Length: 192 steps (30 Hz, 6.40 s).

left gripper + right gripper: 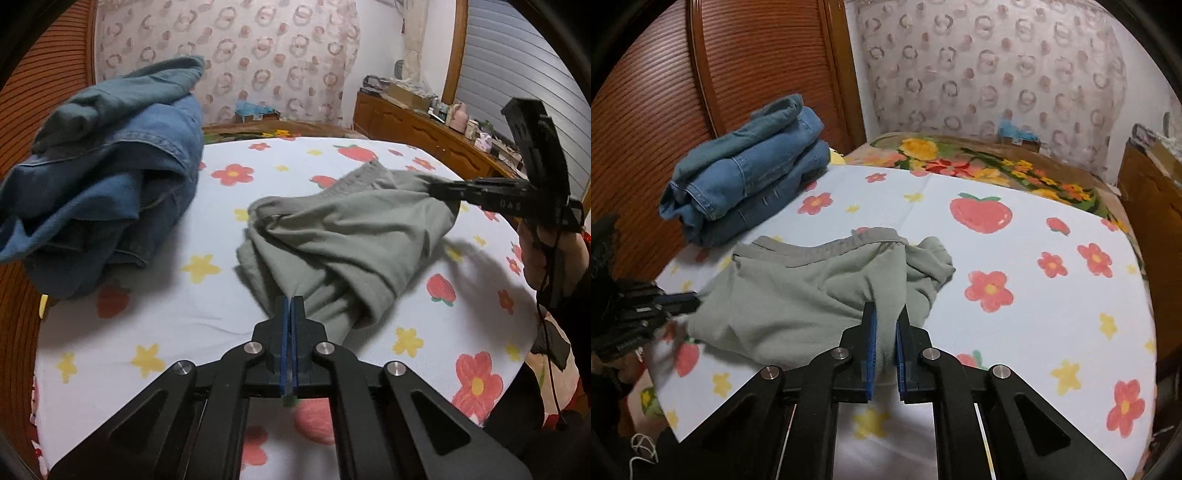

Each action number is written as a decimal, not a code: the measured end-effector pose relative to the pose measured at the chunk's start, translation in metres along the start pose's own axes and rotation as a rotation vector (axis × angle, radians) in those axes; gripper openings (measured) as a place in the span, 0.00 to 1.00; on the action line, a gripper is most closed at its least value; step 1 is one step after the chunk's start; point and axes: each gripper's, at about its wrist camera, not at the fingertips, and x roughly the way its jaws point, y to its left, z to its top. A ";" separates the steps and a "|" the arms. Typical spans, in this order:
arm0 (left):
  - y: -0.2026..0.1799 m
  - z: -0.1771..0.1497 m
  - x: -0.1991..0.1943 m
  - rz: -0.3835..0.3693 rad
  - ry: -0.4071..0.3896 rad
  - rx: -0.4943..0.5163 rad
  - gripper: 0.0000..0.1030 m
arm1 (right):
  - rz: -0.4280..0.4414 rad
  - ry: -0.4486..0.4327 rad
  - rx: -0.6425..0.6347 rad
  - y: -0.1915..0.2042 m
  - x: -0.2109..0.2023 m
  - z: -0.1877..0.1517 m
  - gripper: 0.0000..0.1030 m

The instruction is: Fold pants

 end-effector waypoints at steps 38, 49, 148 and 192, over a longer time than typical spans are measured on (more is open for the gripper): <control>-0.019 -0.014 -0.027 -0.038 -0.033 -0.008 0.02 | -0.003 0.049 -0.002 -0.001 0.010 -0.003 0.08; -0.016 -0.008 -0.016 -0.051 0.001 -0.038 0.27 | 0.014 0.040 -0.012 0.002 0.001 -0.001 0.16; 0.010 0.026 0.050 0.090 0.067 -0.086 0.71 | 0.050 0.107 0.064 -0.026 0.061 0.024 0.46; -0.098 0.013 0.041 -0.108 0.084 0.179 0.37 | -0.047 0.042 0.141 -0.041 -0.106 -0.115 0.34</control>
